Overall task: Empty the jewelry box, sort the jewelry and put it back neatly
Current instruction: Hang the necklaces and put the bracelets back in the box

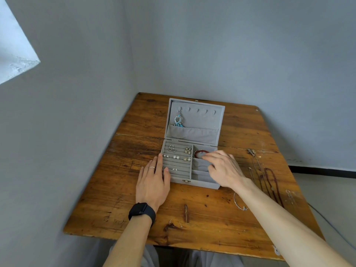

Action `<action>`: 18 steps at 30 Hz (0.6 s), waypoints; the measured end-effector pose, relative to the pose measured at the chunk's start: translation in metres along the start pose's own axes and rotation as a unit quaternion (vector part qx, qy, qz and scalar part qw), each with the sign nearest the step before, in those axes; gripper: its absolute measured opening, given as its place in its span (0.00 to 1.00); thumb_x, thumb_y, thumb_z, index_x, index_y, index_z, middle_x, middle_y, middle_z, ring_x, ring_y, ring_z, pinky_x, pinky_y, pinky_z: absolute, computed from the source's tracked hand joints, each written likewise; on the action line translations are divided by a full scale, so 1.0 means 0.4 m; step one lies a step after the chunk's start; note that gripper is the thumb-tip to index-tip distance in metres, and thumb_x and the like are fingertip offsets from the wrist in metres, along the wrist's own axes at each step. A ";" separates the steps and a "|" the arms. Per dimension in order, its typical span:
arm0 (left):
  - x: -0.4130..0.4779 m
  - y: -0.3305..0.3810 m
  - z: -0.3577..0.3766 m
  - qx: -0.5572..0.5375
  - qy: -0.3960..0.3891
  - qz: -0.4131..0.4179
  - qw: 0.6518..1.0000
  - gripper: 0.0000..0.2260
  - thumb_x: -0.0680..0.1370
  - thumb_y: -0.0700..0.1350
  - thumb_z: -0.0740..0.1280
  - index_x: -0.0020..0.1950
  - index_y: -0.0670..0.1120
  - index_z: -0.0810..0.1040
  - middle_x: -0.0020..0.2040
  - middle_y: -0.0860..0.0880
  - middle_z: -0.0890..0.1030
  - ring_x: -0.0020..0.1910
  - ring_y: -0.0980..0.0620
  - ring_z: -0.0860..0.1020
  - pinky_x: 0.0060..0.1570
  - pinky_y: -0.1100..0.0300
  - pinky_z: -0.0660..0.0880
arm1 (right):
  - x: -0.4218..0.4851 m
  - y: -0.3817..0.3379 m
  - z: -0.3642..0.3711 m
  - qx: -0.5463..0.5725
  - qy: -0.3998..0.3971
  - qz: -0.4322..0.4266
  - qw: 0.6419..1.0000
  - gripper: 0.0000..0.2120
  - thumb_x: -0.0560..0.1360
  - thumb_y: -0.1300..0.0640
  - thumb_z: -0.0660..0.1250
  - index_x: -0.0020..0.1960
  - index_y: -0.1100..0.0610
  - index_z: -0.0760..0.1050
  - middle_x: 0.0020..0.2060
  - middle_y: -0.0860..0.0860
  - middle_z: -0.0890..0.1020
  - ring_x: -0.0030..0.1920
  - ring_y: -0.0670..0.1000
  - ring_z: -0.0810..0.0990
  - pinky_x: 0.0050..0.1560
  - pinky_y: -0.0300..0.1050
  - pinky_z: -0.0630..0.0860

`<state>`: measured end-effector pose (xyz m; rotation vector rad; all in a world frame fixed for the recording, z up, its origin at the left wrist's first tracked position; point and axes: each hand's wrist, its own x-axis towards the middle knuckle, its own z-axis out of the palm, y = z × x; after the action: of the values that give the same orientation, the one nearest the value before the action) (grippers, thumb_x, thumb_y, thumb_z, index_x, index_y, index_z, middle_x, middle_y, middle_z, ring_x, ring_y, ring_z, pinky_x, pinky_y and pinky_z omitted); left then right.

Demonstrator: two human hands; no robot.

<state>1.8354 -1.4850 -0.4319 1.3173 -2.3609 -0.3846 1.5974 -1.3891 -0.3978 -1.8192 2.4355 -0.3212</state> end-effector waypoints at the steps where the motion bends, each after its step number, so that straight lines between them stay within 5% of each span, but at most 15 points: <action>1: -0.001 0.001 -0.002 -0.001 0.000 -0.001 1.000 0.24 0.84 0.51 0.53 0.81 0.49 0.58 0.76 0.47 0.68 0.75 0.49 0.66 0.76 0.50 0.57 | 0.003 -0.001 0.000 0.013 -0.007 0.000 1.000 0.23 0.79 0.58 0.57 0.73 0.50 0.71 0.72 0.43 0.72 0.73 0.45 0.63 0.69 0.51 0.65; 5: -0.004 0.006 -0.010 -0.004 0.000 -0.002 1.000 0.24 0.83 0.47 0.55 0.80 0.48 0.58 0.76 0.47 0.69 0.75 0.49 0.66 0.76 0.51 0.57 | -0.008 -0.007 0.013 0.071 0.029 0.003 0.997 0.23 0.80 0.63 0.59 0.75 0.54 0.69 0.76 0.49 0.67 0.77 0.47 0.59 0.78 0.47 0.55; 8: -0.001 0.009 -0.015 -0.004 -0.004 -0.006 1.000 0.25 0.83 0.46 0.55 0.81 0.48 0.58 0.76 0.46 0.68 0.75 0.48 0.66 0.77 0.51 0.57 | -0.037 -0.016 0.034 0.095 0.097 0.084 0.987 0.24 0.81 0.64 0.59 0.76 0.58 0.66 0.78 0.51 0.62 0.79 0.49 0.56 0.75 0.39 0.47; 14: -0.013 0.011 -0.031 -0.025 -0.012 -0.025 0.999 0.25 0.82 0.44 0.56 0.80 0.46 0.60 0.75 0.45 0.70 0.74 0.47 0.67 0.74 0.50 0.62 | -0.045 -0.058 0.050 0.140 0.072 0.150 0.976 0.26 0.79 0.64 0.59 0.77 0.58 0.63 0.80 0.48 0.57 0.72 0.53 0.70 0.70 0.46 0.67; 18: -0.017 0.012 -0.033 -0.036 -0.015 -0.031 0.999 0.24 0.83 0.46 0.55 0.80 0.48 0.60 0.75 0.46 0.69 0.74 0.47 0.67 0.74 0.50 0.64 | -0.059 -0.059 0.030 0.150 0.069 0.134 0.977 0.26 0.81 0.60 0.59 0.78 0.56 0.61 0.80 0.47 0.57 0.73 0.52 0.69 0.70 0.44 0.67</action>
<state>1.8413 -1.4774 -0.4198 1.3620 -2.3128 -0.5067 1.6285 -1.3744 -0.4058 -1.3696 2.5111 -0.7650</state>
